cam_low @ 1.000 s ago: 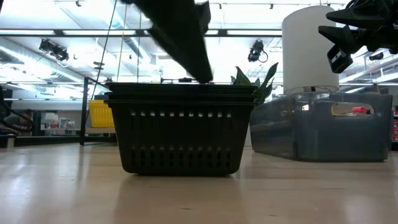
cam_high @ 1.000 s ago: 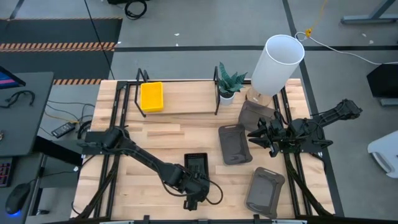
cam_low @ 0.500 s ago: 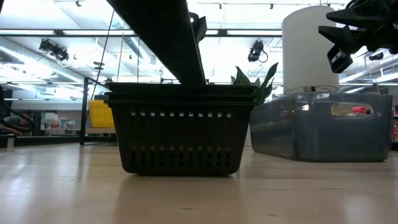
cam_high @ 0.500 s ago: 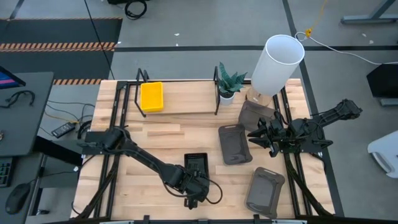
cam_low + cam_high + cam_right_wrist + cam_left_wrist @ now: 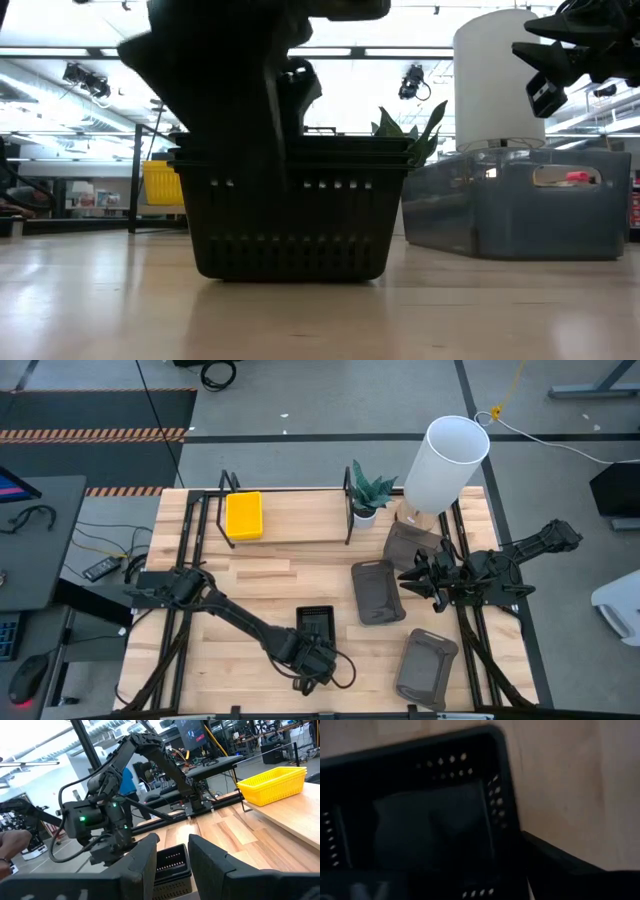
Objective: Stack baskets on shelf by color
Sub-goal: Put the black bins on the shelf
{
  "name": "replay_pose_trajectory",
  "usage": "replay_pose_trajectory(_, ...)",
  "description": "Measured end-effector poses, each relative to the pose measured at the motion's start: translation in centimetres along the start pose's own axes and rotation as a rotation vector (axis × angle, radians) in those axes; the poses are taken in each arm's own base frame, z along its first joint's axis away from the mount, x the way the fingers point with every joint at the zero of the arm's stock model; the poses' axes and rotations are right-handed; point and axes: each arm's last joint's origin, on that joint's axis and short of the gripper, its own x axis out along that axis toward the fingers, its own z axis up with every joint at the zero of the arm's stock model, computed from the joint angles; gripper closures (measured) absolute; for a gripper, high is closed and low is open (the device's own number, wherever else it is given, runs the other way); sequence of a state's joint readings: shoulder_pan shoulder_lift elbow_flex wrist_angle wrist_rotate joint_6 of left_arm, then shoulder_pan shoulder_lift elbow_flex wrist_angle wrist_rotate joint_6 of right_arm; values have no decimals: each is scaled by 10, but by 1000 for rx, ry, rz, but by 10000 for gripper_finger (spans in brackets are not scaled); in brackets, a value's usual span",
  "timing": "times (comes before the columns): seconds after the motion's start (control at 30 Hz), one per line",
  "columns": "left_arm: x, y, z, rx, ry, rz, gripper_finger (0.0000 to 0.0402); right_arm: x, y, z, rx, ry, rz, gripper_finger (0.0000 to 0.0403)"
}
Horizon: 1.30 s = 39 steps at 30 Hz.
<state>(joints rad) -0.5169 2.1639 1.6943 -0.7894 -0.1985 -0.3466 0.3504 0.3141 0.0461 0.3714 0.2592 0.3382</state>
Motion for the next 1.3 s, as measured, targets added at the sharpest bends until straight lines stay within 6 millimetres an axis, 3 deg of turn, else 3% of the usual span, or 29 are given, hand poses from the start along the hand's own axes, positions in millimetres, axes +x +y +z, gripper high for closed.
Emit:
replay_pose_trajectory(0.4, 1, 15, -4, 96, 83, 62, 385, 0, 0, 0, 0, -1, 0, 284)
replay_pose_trajectory(0.6, -21, 39, -5, 96, 128, 122, 377, 0, 0, 0, 0, -1, 0, 284)
replay_pose_trajectory(1.07, -119, 118, -9, 28, 49, 292, 385, 0, 0, 0, 0, -1, 0, 284)
replay_pose_trajectory(1.17, -126, 144, -21, -18, 43, 328, 385, 0, 0, 0, 0, -1, 0, 284)
replay_pose_trajectory(1.3, -118, 181, -52, -113, 9, 357, 385, 0, 0, 0, 0, -1, 0, 284)
